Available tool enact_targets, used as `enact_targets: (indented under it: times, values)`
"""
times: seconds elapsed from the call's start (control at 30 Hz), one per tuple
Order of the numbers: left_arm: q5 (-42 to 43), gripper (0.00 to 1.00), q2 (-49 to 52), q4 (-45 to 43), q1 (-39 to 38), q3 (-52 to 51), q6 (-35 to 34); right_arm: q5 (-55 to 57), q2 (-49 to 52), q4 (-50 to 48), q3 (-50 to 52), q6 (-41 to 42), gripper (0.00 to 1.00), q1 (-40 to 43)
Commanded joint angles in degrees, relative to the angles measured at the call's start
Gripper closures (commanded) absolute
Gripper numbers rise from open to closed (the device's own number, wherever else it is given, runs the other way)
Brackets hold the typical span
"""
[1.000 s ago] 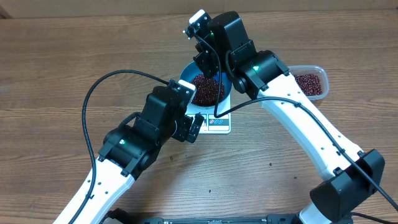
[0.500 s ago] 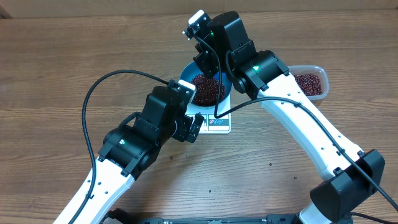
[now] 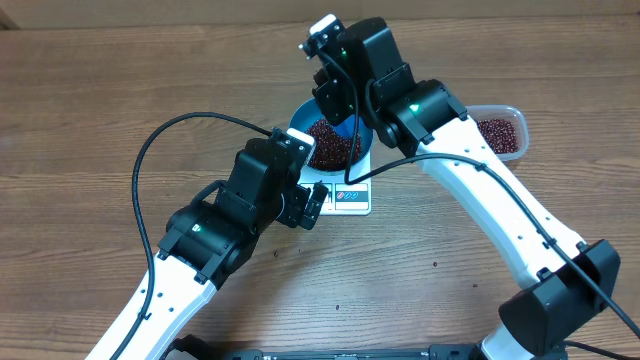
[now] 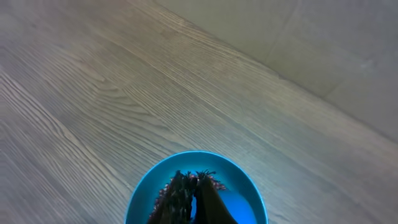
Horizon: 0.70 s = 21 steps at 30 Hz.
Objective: Scoop item into bowl and weigh 150g on scale
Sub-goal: 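Tilt the scoop slowly with the right gripper, trickling beans into bowl, then raise the scoop upright above the bowl with the right gripper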
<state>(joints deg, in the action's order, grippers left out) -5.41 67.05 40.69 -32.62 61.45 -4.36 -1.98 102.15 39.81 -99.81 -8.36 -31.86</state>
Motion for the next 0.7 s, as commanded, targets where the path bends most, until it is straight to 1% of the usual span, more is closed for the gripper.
enact_targets:
  times: [0.0,0.27,0.47,0.67]
  values:
    - [-0.55,0.01,0.46,-0.20,-0.02,-0.33,-0.37,-4.00,-1.84,-0.55,-1.88,4.61,0.96,2.38]
    - [-0.55,0.01,0.46,-0.20,-0.02,-0.33,-0.37,-11.04,-1.84,-0.50,-1.88,10.60,0.96,7.52]
    - [-0.55,0.00,0.48,-0.20,-0.02,-0.33,-0.37,-14.86,-1.84,-0.26,-1.88,11.41,0.96,9.92]
    - [-0.55,0.00,0.48,-0.20,-0.02,-0.33,-0.37,-15.30,-1.84,-0.31,-1.88,13.09,0.96,11.58]
